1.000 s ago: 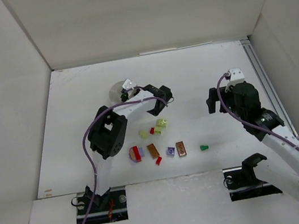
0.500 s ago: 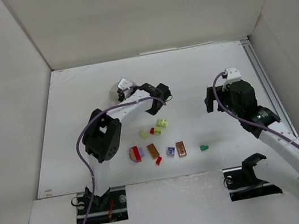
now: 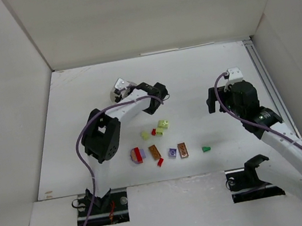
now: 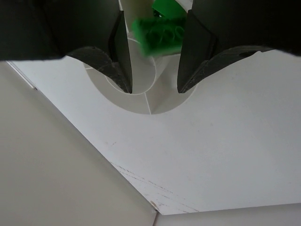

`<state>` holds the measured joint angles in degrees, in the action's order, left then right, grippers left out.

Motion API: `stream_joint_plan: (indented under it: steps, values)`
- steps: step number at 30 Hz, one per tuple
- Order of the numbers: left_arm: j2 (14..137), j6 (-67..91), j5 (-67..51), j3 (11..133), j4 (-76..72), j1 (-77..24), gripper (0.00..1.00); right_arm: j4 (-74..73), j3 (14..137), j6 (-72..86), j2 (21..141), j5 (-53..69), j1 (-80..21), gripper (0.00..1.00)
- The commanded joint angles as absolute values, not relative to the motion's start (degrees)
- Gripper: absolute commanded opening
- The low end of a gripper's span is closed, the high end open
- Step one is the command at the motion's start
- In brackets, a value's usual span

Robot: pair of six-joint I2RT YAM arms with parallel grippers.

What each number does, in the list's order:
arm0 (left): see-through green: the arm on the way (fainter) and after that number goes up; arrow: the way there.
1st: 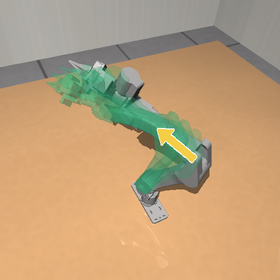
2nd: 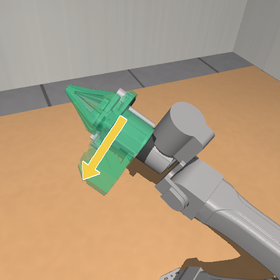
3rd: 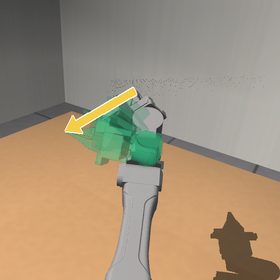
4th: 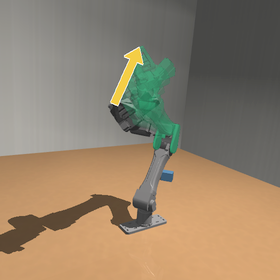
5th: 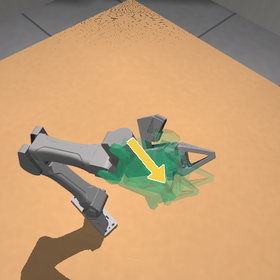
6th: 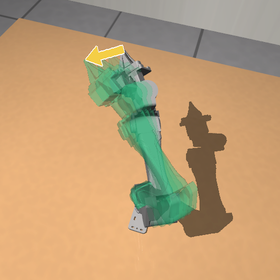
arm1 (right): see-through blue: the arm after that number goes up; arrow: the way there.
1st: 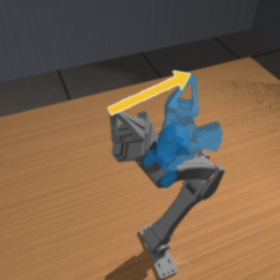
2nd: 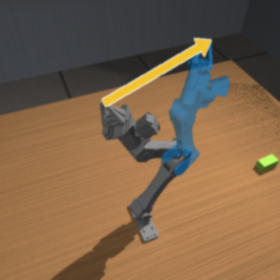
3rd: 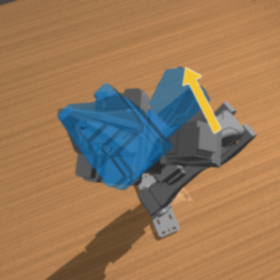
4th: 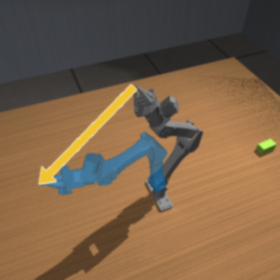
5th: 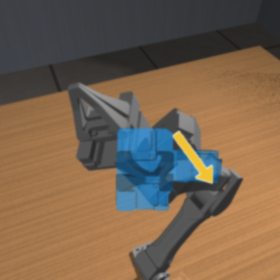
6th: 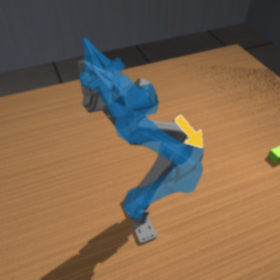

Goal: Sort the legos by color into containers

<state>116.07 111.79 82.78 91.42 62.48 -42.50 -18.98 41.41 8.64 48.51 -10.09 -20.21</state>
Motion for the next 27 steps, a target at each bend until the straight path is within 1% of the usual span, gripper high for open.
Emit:
stream_joint_plan:
  steps: [1, 2, 8, 9, 11, 13, 14, 15, 18, 21, 22, 23, 24, 25, 26, 27]
  values:
    - [115.4, 127.7, 95.4, 91.1, 64.7, -42.1, 0.4, -16.3, 43.4, 7.9, 48.9, -10.3, -19.9, 1.0]
    - [115.4, 127.7, 95.4, 91.1, 64.7, -42.1, 0.4, -16.3, 43.4, 7.9, 49.0, -10.3, -19.9, 1.0]
    - [114.1, 127.7, 95.4, 90.4, 64.7, -42.1, 0.5, -16.8, 43.4, 7.9, 49.0, -10.3, -19.9, 1.0]
    - [113.5, 127.7, 94.9, 89.8, 64.7, -42.6, 0.57, -16.8, 43.4, 7.9, 49.0, -10.3, -19.9, 1.0]
    - [111.3, 125.9, 94.9, 89.8, 64.7, -43.1, 0.65, -16.8, 44.0, 7.9, 49.0, -10.3, -19.9, 1.0]
    - [109.4, 122.4, 94.9, 90.8, 64.7, -45.0, 0.79, -16.8, 44.0, 7.3, 49.0, -9.6, -19.9, 1.0]
    - [108.6, 117.2, 94.2, 92.7, 64.7, -45.7, 0.98, -16.8, 44.7, 7.3, 49.0, -8.8, -19.9, 1.0]
    - [107.0, 114.6, 93.7, 93.8, 64.7, -46.6, 1.0, -16.8, 44.7, 7.3, 49.6, -8.8, -19.9, 1.0]
    - [104.0, 107.2, 91.4, 94.9, 64.7, -50.1, 1.0, -17.6, 45.9, 6.8, 50.2, -8.1, -19.9, 1.0]
    - [102.0, 102.8, 84.6, 96.1, 64.7, -50.6, 1.0, -18.9, 45.9, 6.8, 50.2, -8.1, -19.9, 1.0]
    - [100.5, 98.0, 82.2, 96.2, 64.1, -50.6, 1.0, -18.9, 45.9, 6.8, 49.5, -8.1, -19.9, 1.0]
    - [99.5, 92.2, 77.2, 96.2, 62.2, -50.6, 1.0, -19.4, 45.9, 6.8, 49.5, -7.5, -19.9, 1.0]
    - [98.4, 84.5, 73.8, 95.1, 54.0, -50.6, 1.0, -19.4, 45.9, 7.4, 48.9, -7.5, -19.9, 1.0]
    - [95.0, 78.9, 69.4, 93.6, 49.6, -50.1, 1.0, -21.3, 45.9, 7.9, 48.0, -7.5, -19.9, 1.0]
    - [92.6, 63.9, 57.2, 91.1, 43.1, -48.1, 1.0, -22.0, 45.3, 8.9, 47.5, -8.3, -19.9, 1.0]
    - [89.9, 57.7, 49.8, 87.7, 35.9, -46.7, 1.0, -22.9, 45.3, 8.9, 46.9, -8.9, -19.9, 1.0]
